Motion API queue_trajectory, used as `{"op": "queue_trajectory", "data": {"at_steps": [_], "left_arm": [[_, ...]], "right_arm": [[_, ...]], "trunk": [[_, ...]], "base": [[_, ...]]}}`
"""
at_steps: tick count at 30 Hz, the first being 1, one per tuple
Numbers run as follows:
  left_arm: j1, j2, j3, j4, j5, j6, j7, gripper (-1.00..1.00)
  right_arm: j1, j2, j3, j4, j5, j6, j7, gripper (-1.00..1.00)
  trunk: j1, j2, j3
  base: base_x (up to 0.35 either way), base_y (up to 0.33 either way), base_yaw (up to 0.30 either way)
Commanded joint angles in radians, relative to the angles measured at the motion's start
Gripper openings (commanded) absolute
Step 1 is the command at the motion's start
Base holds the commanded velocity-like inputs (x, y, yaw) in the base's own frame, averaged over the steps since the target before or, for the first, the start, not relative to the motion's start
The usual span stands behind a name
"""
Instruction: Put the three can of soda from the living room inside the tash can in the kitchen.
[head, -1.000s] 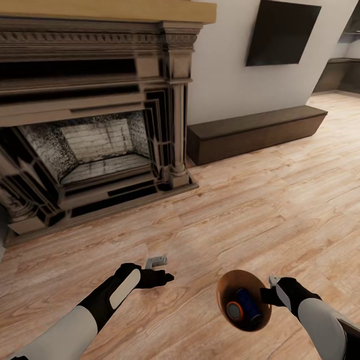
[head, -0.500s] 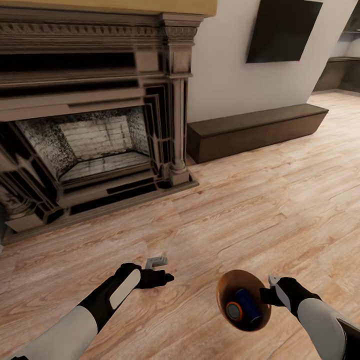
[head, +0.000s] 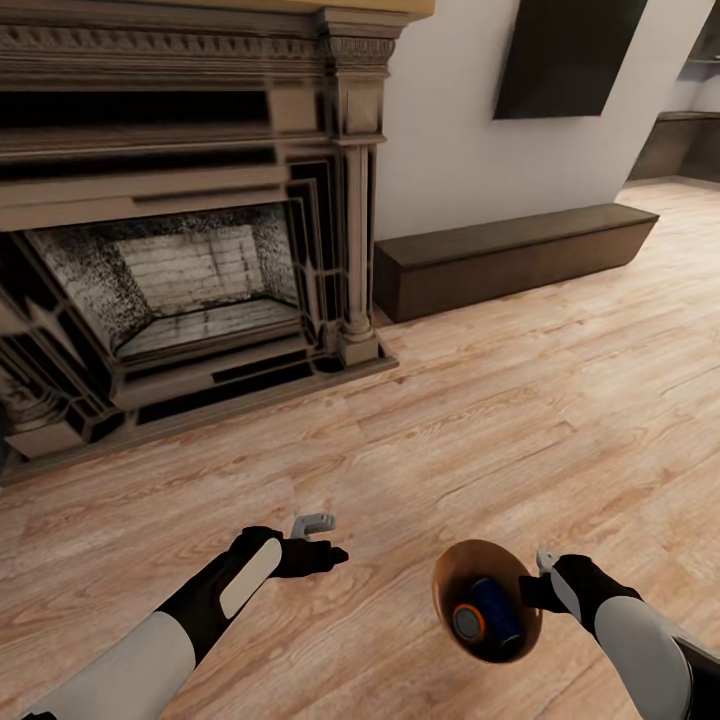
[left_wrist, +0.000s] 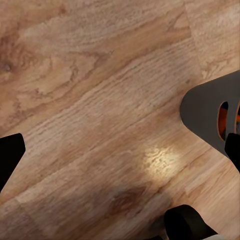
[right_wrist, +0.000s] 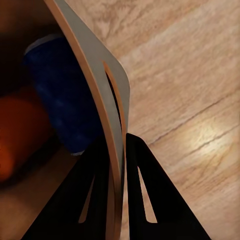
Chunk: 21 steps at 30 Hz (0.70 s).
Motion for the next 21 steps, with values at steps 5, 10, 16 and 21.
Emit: {"op": "queue_trajectory", "data": {"at_steps": [5,10,16,21], "left_arm": [[0.0,0.0,-0.001,0.0,0.0,0.0,-0.001,1.0],[0.0,0.0,-0.002,0.0,0.0,-0.001,-0.001,1.0],[0.0,0.0,-0.002,0.0,0.0,-0.01,-0.001,1.0],[0.0,-0.001,-0.002,0.0,0.0,-0.011,-0.001,1.0]], "right_arm": [[0.0,0.0,-0.003,0.0,-0.008,0.001,0.006,-1.0],[0.0,0.0,-0.003,0.0,-0.008,0.0,0.006,-1.0],[0.0,0.0,-0.003,0.0,-0.008,0.001,0.006,-1.0],[0.0,0.0,-0.003,0.0,-0.008,0.002,0.006,-1.0]], "trunk": [[0.019,-0.035,-0.016],[0.038,-0.07,-0.031],[0.061,-0.112,-0.05],[0.081,-0.147,-0.066]], "base": [[0.0,0.0,0.0],[0.0,0.0,0.0],[0.0,0.0,0.0],[0.0,0.0,0.0]]}}
